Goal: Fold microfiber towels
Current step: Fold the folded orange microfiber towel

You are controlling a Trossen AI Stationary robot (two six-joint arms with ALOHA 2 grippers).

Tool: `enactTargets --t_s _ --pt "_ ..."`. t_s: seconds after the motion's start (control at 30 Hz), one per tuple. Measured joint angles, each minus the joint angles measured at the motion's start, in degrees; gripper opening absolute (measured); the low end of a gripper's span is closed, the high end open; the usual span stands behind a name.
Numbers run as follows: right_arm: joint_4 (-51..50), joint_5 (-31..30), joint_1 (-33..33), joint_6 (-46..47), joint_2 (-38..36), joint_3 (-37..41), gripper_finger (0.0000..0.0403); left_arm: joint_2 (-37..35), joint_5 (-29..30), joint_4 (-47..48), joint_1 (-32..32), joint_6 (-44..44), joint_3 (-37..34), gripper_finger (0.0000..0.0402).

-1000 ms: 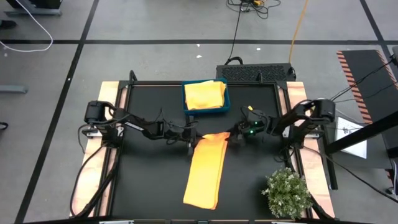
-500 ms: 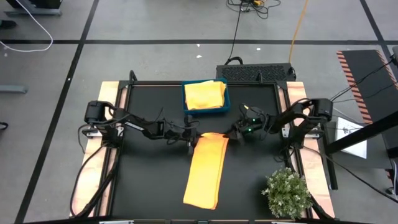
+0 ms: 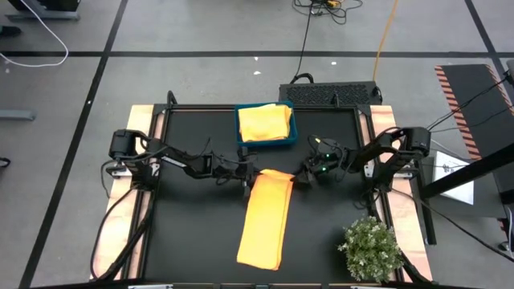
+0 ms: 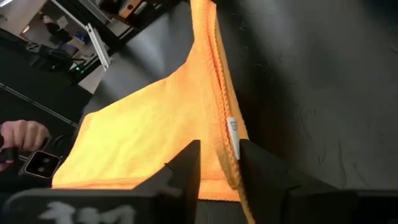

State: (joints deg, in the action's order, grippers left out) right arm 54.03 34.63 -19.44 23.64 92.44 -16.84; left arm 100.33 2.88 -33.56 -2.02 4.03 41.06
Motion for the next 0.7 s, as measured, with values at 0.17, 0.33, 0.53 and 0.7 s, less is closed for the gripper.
enactTargets --t_s 0.17,0.33,0.53,0.7 --pt "-1.0 -1.5 0.0 -1.3 0.0 0.0 0.0108 0.0 0.0 0.0 -0.1 0.0 0.0 0.0001" --pt "-3.1 -1.7 0.0 -5.3 0.0 0.0 0.0028 0.0 -0.1 -0.1 -0.8 -0.1 0.0 0.0001" --pt "-2.5 -3.5 -1.3 -6.9 -2.2 -1.2 0.0003 0.0 -0.2 -0.2 -2.3 0.0 0.0 0.0001" --pt "-9.8 -8.5 -1.9 -10.8 -8.4 -4.3 0.0002 -2.1 2.0 -0.3 -4.0 0.8 0.0 0.0001"
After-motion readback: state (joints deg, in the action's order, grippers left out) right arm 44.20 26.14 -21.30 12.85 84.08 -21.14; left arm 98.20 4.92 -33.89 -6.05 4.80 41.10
